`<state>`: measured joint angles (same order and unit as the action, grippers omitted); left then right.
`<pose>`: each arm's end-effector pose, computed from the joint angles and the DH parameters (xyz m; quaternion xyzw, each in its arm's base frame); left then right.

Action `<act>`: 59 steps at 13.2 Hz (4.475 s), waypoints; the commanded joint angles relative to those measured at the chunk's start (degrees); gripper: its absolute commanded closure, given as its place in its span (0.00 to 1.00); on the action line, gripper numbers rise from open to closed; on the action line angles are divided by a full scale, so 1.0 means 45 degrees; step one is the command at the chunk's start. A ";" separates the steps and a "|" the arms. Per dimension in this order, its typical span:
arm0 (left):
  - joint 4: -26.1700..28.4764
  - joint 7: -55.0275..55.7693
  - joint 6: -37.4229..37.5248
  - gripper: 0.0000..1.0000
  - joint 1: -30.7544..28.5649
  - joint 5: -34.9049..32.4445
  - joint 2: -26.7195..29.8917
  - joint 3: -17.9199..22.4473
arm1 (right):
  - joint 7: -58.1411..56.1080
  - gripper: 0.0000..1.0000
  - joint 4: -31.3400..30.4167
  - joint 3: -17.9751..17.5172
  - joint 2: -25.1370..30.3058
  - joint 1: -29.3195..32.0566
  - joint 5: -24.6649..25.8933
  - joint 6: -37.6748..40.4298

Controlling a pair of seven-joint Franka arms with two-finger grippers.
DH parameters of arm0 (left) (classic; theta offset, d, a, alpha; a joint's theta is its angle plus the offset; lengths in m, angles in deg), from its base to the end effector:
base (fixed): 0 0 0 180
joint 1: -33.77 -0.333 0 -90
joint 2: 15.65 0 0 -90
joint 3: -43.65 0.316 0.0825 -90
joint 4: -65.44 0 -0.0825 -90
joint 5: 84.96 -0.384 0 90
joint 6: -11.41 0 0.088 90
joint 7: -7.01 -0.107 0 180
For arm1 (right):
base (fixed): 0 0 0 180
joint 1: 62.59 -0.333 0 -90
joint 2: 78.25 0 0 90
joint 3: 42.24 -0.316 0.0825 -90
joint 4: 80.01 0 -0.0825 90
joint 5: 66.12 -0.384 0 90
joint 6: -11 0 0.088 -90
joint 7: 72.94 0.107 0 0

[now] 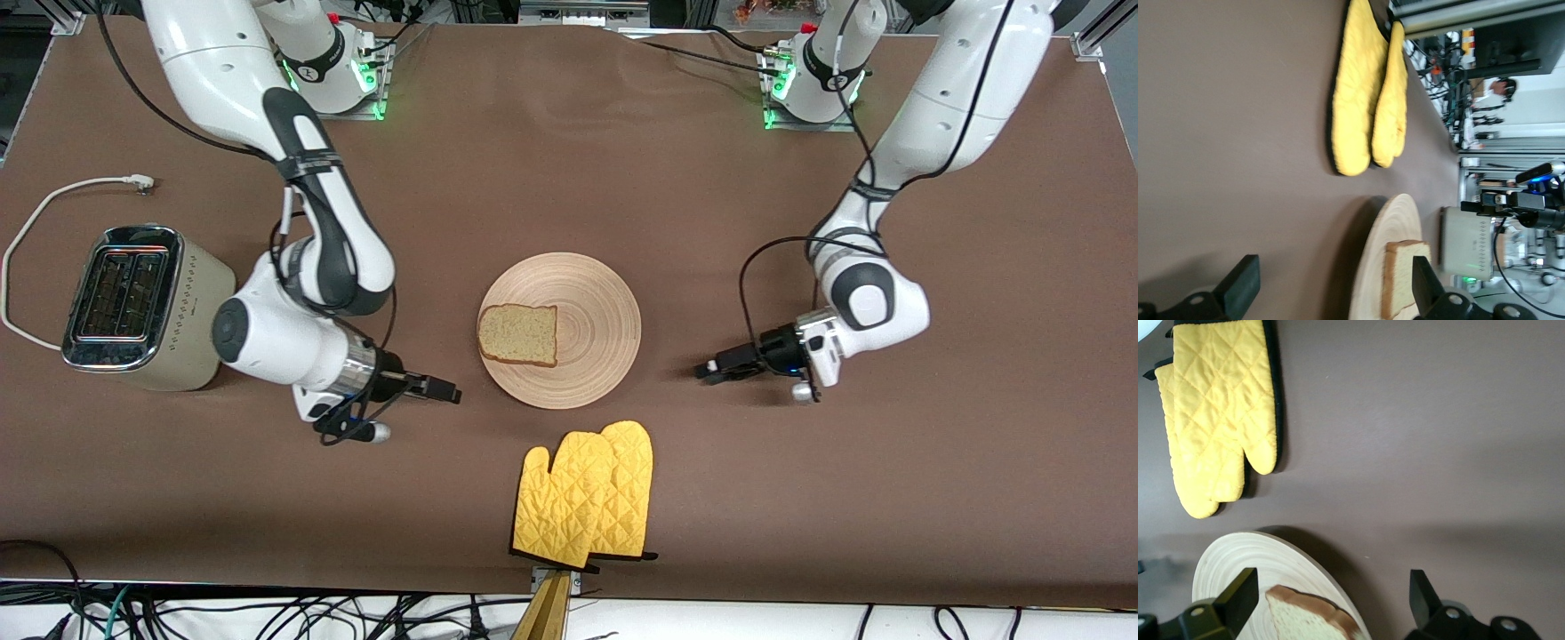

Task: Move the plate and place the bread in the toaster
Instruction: 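Reach the right gripper to the bread while the left gripper releases, then lower the right gripper to the bread while the left gripper withdraws, then close the right gripper on the bread slice's crust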

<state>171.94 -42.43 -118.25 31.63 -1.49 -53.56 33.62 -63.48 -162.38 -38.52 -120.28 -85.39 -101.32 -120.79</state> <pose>0.6202 -0.1077 0.1635 0.8559 0.0936 0.0734 0.5033 0.6915 0.2624 0.2723 -0.9691 0.0961 -0.0085 0.2270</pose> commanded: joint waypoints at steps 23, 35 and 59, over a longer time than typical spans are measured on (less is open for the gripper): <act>-0.5483 1.3621 1.1136 0.00 -0.1813 -1.9016 0.6587 -0.1033 | 0.1569 0.00 -0.2771 0.0325 0.1040 -0.2062 0.1336 0.1025; -0.5444 1.3430 1.1119 0.00 0.0572 -1.8841 0.8054 0.1291 | 0.1706 0.23 -0.2595 0.0305 0.1040 -0.2296 0.2509 0.0966; -0.4897 1.2980 1.0904 0.00 0.0533 -1.8391 0.7957 0.1741 | 0.1726 1.00 -0.2556 0.0286 0.0864 -0.2647 0.3759 0.0303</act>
<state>149.54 16.97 -68.66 33.48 -82.80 -18.33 41.34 -56.95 -173.06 -37.54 -116.84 -96.35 -85.55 -118.10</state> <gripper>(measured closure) 0.000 0.837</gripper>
